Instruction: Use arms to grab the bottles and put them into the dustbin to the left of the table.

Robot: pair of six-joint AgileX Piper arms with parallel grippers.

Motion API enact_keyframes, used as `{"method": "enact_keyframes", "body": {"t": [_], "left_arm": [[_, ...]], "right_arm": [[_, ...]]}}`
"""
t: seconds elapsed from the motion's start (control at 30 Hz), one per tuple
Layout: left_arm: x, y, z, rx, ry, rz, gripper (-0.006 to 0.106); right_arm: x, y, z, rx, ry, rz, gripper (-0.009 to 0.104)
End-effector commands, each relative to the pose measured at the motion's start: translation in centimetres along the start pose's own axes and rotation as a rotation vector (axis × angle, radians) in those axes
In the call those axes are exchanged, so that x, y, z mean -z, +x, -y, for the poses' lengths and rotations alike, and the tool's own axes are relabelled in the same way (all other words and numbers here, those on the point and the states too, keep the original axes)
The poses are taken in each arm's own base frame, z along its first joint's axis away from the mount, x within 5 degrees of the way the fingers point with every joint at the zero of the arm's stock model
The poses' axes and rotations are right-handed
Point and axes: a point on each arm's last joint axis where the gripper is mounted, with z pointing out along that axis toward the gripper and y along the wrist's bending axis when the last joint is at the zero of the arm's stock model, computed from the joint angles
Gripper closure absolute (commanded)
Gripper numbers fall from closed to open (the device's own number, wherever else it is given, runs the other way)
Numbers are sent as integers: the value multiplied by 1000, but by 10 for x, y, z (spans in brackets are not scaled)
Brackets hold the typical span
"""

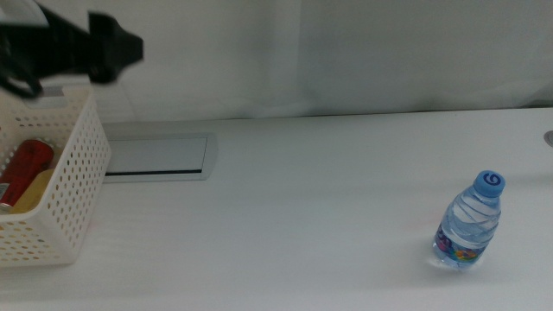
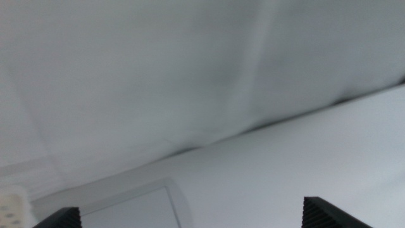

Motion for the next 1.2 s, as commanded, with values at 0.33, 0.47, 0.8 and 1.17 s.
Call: {"method": "enact_keyframes", "body": {"t": [0.33,0.47,0.8,1.17], "left_arm": [[53,84,67,-205,191,112,9],[63,119,72,-250,222,148,9],[76,148,69,-264,229,144,9],[76,147,68,-263,229,145,9]], "right_arm": [[-45,-30,-15,116,-74,-220,-8],[-63,-21,-22,145,-109,-292,-8],[-117,6,-27,143,-110,-403,-8],[-133,101,-50,116,-225,-394,-8]]}}
